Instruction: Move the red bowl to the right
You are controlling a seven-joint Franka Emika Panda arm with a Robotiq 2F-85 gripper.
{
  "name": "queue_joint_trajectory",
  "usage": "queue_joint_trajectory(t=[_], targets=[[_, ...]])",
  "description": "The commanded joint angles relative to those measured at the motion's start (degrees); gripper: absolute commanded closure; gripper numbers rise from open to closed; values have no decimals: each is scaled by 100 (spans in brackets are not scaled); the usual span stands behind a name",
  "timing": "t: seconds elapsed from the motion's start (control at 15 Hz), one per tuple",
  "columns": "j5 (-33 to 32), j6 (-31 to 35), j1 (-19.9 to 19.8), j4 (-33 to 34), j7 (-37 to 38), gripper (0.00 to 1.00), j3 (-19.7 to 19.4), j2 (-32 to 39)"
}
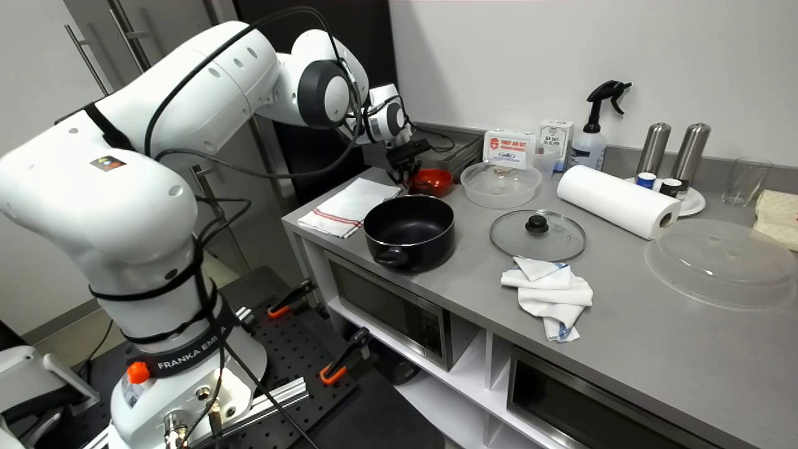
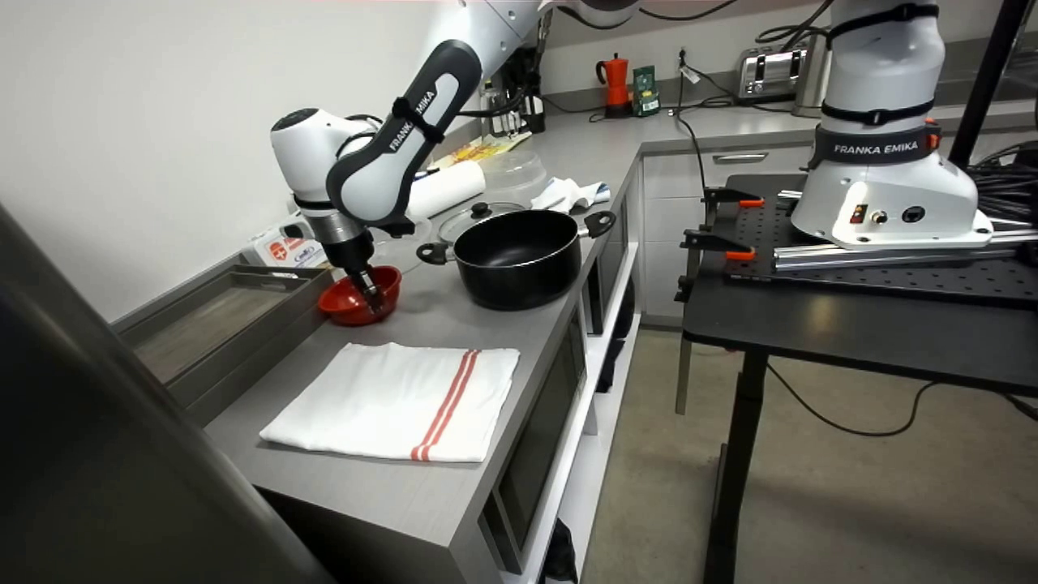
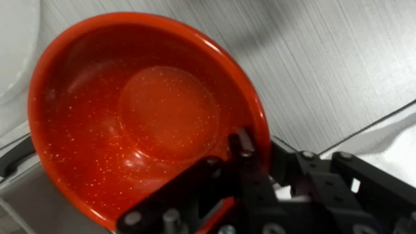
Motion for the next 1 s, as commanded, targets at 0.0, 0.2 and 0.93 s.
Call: queue_joint_trajectory(t=[0.0,0.2,0.93], targets=[[51,193,-102,-198,-190,98,169,-84],[-10,392,-107,-473,-194,98,231,-276],[-148,1023,-132,-2594,-9,98,345,-2025]])
